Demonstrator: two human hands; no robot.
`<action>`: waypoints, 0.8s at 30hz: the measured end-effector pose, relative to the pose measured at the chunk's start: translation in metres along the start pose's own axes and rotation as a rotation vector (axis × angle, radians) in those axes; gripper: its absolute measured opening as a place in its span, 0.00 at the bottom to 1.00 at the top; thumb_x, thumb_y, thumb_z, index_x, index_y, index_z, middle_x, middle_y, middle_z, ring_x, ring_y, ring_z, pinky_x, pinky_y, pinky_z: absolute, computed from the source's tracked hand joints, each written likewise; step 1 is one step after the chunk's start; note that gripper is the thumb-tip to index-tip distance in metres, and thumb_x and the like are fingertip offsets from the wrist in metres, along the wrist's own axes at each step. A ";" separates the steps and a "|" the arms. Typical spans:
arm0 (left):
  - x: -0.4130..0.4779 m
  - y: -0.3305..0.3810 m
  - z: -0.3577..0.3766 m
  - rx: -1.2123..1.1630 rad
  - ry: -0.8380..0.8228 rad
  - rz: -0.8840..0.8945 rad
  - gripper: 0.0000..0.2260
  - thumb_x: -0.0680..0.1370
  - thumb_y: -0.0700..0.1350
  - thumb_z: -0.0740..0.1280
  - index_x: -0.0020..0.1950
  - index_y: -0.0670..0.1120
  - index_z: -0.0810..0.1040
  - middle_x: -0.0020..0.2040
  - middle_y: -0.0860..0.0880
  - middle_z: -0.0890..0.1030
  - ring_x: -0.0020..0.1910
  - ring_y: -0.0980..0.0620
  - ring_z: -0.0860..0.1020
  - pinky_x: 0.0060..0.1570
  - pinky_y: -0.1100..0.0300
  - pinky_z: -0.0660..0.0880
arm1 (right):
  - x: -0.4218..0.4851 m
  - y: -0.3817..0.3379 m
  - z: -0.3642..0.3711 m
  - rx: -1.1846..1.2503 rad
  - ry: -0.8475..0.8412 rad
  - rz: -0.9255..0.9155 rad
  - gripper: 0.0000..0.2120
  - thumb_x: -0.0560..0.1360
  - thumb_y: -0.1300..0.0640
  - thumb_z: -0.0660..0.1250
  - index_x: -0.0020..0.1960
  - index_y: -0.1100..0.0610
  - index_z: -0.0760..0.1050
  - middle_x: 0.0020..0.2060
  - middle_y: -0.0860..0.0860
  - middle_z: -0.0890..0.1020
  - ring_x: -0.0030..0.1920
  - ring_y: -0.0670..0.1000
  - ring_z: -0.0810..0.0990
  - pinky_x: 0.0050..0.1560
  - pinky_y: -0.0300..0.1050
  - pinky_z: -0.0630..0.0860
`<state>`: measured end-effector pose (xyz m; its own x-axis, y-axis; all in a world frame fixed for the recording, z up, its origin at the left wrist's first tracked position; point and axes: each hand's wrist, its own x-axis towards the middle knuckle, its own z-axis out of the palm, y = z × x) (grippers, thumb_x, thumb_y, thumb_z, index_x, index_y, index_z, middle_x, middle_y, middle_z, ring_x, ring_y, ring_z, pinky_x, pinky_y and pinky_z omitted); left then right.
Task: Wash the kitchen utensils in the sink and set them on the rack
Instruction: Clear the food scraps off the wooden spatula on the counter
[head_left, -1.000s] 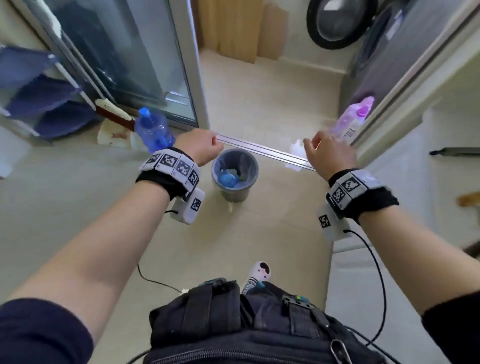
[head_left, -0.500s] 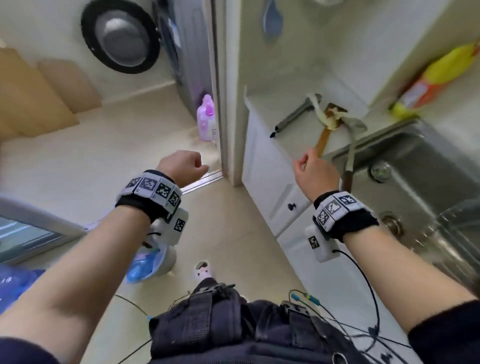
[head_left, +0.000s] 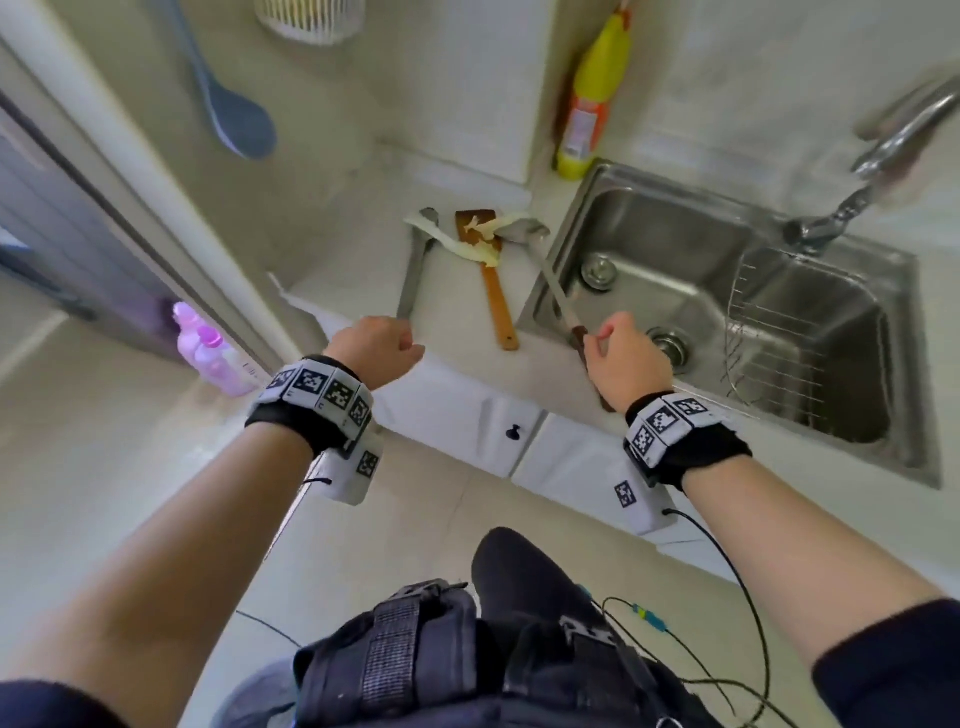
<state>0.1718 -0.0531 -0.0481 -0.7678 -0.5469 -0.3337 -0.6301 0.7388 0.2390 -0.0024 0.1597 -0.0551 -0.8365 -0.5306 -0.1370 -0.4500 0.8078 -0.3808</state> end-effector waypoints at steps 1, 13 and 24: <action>-0.010 -0.010 0.004 -0.013 -0.007 -0.045 0.10 0.79 0.52 0.58 0.42 0.47 0.69 0.42 0.48 0.74 0.42 0.47 0.72 0.41 0.58 0.68 | -0.002 -0.011 0.006 -0.004 -0.032 -0.041 0.11 0.79 0.50 0.57 0.54 0.58 0.68 0.43 0.57 0.81 0.44 0.61 0.79 0.40 0.47 0.70; -0.179 -0.127 0.044 -0.141 0.234 -0.340 0.13 0.76 0.43 0.65 0.60 0.46 0.73 0.60 0.44 0.73 0.58 0.44 0.73 0.58 0.51 0.71 | -0.108 -0.193 0.067 -0.111 -0.217 -0.666 0.12 0.79 0.56 0.56 0.60 0.59 0.68 0.57 0.56 0.74 0.54 0.58 0.76 0.50 0.48 0.71; -0.422 -0.183 0.128 0.042 0.112 -0.607 0.10 0.77 0.47 0.63 0.57 0.53 0.76 0.56 0.50 0.77 0.60 0.46 0.67 0.60 0.52 0.61 | -0.341 -0.279 0.177 -0.359 -0.540 -1.167 0.26 0.79 0.59 0.59 0.75 0.55 0.55 0.72 0.54 0.61 0.67 0.58 0.67 0.64 0.50 0.67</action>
<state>0.6265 0.0930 -0.0681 -0.2822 -0.9112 -0.3003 -0.9552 0.2959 -0.0003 0.4634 0.0698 -0.0641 0.2822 -0.9201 -0.2716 -0.9393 -0.2073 -0.2734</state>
